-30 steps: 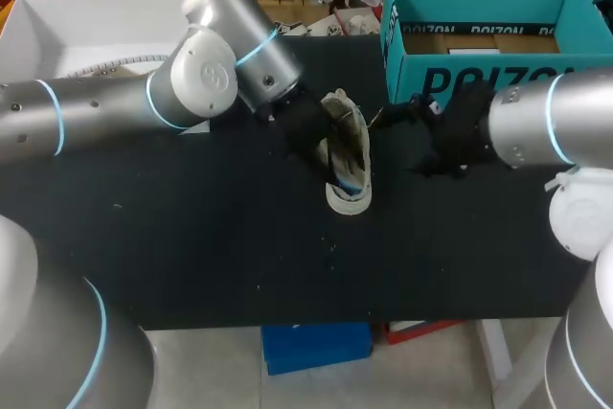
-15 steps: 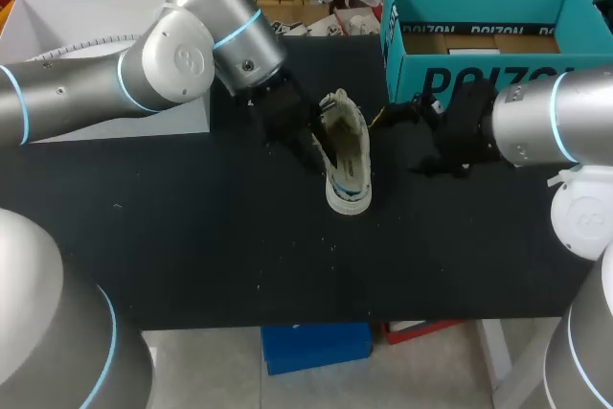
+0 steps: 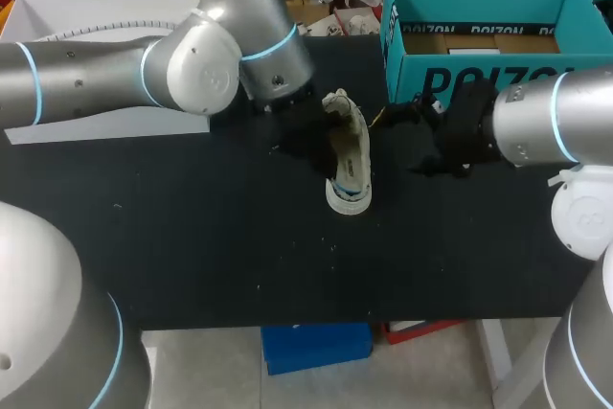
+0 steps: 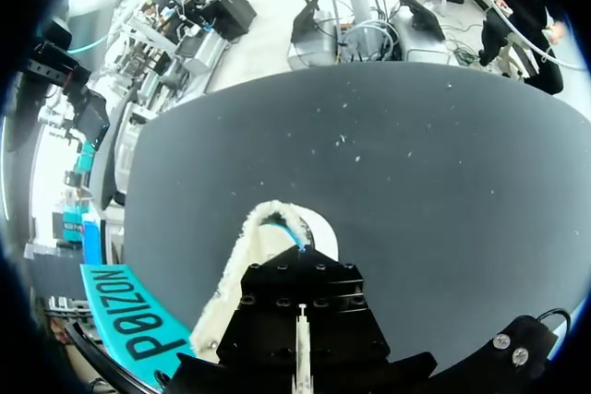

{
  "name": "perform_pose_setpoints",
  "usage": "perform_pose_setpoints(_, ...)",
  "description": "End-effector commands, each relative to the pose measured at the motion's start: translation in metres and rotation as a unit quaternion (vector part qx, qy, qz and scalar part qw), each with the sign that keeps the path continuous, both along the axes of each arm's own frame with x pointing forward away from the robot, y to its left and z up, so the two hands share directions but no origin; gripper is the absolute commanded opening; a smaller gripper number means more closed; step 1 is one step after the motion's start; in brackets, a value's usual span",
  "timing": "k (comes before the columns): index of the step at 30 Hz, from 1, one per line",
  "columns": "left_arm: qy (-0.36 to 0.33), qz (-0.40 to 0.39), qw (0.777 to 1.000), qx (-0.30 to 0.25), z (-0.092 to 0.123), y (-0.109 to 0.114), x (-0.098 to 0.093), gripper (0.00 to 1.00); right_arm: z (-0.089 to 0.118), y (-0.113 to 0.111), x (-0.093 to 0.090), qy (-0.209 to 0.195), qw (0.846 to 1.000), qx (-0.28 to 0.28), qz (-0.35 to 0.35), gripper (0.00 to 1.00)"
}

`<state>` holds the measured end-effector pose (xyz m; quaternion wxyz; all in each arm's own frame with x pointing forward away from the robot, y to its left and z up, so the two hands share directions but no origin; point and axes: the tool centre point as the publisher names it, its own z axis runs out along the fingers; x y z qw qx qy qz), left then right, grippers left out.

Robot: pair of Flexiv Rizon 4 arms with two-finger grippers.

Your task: Take the shoe out of the shoebox, open the shoe tongue, remove and reinsert the insole, then place the shoe into the shoebox

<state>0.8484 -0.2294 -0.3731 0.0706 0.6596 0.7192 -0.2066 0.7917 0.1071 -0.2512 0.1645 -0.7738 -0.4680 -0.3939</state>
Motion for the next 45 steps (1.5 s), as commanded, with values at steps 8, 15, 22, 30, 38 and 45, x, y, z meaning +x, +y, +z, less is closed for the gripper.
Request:
perform_pose_setpoints(8, 0.001, -0.002, 1.000, 0.016, -0.024, -0.015, 0.003, 0.00, 0.000, 0.000, 0.000, 0.000, 1.000, 0.000, 0.000, 1.00)
perform_pose_setpoints(15, 0.010, -0.008, 1.000, 0.024, -0.032, -0.020, 0.001, 0.00, 0.000, 0.000, 0.000, 0.000, 1.000, 0.000, 0.000, 1.00)
perform_pose_setpoints(22, 0.006, -0.013, 0.999, 0.032, -0.039, -0.024, 0.001, 0.00, 0.000, 0.000, 0.000, 0.000, 1.000, 0.000, 0.000, 1.00)
perform_pose_setpoints(30, 0.003, 0.004, 1.000, -0.005, -0.012, -0.013, 0.003, 0.00, 0.000, 0.000, 0.000, 0.000, 1.000, 0.000, 0.000, 1.00)
perform_pose_setpoints(38, 0.008, 0.034, 0.997, -0.066, 0.023, 0.009, 0.005, 0.00, 0.000, 0.000, 0.000, 0.000, 1.000, 0.000, 0.000, 1.00)
perform_pose_setpoints(45, -0.012, 0.085, 0.988, -0.126, 0.045, 0.033, 0.020, 0.00, 0.000, 0.000, 0.000, 0.000, 1.000, 0.000, 0.000, 1.00)
